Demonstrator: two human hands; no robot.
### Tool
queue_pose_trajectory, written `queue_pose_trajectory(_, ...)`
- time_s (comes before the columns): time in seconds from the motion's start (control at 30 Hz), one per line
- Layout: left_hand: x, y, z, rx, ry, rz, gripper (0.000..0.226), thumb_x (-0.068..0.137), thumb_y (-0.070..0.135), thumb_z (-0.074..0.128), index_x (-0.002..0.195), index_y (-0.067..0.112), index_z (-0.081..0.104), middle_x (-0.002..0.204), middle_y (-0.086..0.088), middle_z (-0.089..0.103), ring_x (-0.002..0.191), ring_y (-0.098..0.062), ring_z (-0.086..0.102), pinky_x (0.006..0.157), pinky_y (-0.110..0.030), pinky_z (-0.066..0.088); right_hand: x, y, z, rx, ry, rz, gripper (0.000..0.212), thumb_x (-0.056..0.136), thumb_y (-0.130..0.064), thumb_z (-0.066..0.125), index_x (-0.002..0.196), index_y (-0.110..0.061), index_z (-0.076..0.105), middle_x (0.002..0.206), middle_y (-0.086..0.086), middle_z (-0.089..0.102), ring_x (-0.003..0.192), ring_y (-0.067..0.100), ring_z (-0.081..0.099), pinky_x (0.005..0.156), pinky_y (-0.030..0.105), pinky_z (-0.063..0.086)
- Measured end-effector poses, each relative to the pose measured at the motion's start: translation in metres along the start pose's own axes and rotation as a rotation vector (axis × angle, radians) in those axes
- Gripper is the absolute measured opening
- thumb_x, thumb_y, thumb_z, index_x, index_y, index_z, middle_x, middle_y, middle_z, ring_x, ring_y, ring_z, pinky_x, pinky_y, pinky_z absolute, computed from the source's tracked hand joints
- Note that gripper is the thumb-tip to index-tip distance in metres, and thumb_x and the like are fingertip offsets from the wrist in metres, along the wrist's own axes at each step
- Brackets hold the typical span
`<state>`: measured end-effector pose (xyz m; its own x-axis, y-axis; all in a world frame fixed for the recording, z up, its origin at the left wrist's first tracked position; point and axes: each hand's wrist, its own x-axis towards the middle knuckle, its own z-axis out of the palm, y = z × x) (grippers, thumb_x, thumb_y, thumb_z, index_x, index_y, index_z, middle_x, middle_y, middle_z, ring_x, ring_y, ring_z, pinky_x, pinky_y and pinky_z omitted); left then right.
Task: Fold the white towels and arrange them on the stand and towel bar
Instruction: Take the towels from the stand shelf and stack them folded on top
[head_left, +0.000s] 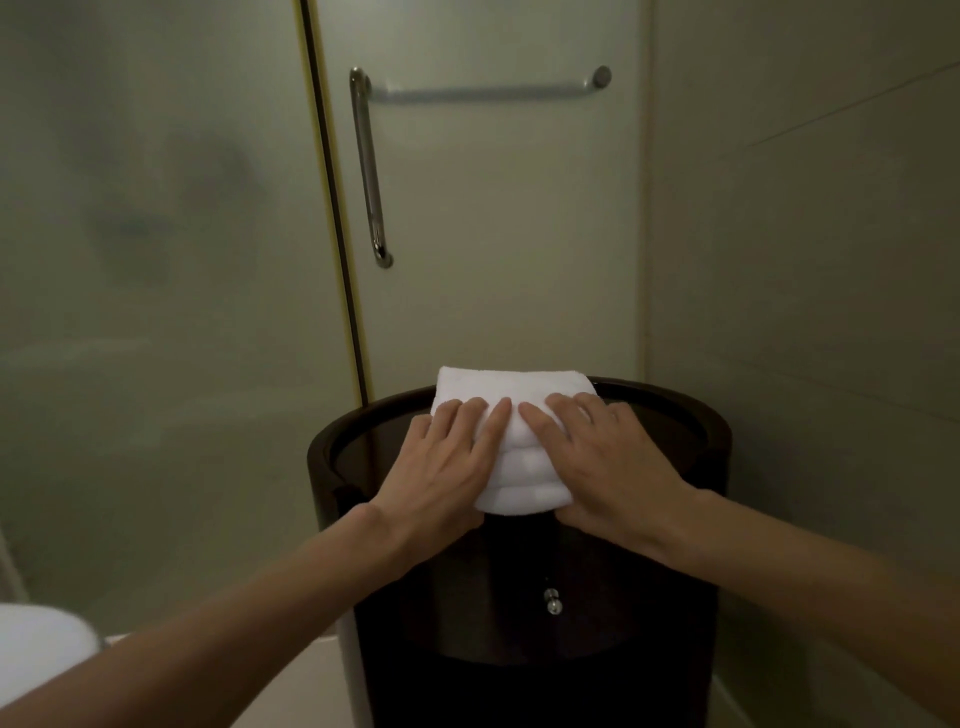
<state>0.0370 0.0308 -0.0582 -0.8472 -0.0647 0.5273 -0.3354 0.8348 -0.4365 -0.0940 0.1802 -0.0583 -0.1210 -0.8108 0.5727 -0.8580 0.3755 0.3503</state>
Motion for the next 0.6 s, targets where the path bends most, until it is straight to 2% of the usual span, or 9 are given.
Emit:
queue_pose_trajectory(0.07, 0.007, -0.006, -0.001, -0.027, -0.024, -0.015, 0.102, 0.06, 0.038, 0.073, 0.146, 0.007, 0.027, 0.134, -0.014, 0.045, 0.116, -0.033, 0.045, 0.087, -0.042, 0.043, 0.01, 0.004, -0.005, -0.009, -0.022, -0.012, 0.086, 0.062, -0.038, 0.073, 0.138, -0.008, 0.044, 0.124, 0.018, 0.055, 0.102, 0.038, 0.057, 0.074, 0.045, 0.049)
queue_pose_trajectory(0.17, 0.023, -0.018, -0.003, -0.067, -0.05, -0.021, 0.104, 0.064, 0.042, 0.069, 0.148, 0.013, 0.015, 0.139, -0.009, 0.035, 0.12, -0.029, 0.037, 0.093, -0.041, 0.039, 0.027, 0.013, -0.008, -0.017, -0.06, -0.024, 0.086, 0.073, -0.044, 0.061, 0.146, -0.016, 0.025, 0.136, 0.013, 0.044, 0.113, 0.034, 0.048, 0.086, 0.043, 0.043)
queue_pose_trajectory(0.23, 0.038, -0.028, -0.008, -0.098, -0.07, -0.012, 0.104, 0.064, 0.042, 0.07, 0.147, 0.014, 0.013, 0.139, -0.007, 0.034, 0.12, -0.027, 0.036, 0.095, -0.04, 0.039, 0.04, 0.02, -0.012, 0.011, -0.089, -0.008, 0.087, 0.073, -0.042, 0.06, 0.146, -0.018, 0.02, 0.135, 0.011, 0.043, 0.112, 0.031, 0.047, 0.087, 0.042, 0.042)
queue_pose_trajectory(0.43, 0.078, -0.062, -0.042, -0.236, -0.166, -0.06, 0.104, 0.06, 0.038, 0.074, 0.146, 0.016, 0.018, 0.135, -0.006, 0.039, 0.118, -0.028, 0.038, 0.092, -0.04, 0.04, 0.093, 0.046, -0.05, 0.168, -0.222, -0.004, 0.087, 0.068, -0.044, 0.066, 0.141, -0.024, 0.023, 0.125, 0.004, 0.047, 0.105, 0.025, 0.047, 0.082, 0.039, 0.042)
queue_pose_trajectory(0.6, 0.114, -0.1, -0.099, -0.349, -0.266, -0.096, 0.105, 0.059, 0.041, 0.075, 0.144, 0.019, 0.02, 0.13, -0.004, 0.041, 0.115, -0.025, 0.038, 0.089, -0.036, 0.039, 0.147, 0.07, -0.107, 0.307, -0.332, 0.012, 0.087, 0.065, -0.042, 0.071, 0.139, -0.026, 0.027, 0.125, 0.002, 0.047, 0.105, 0.025, 0.048, 0.087, 0.042, 0.044)
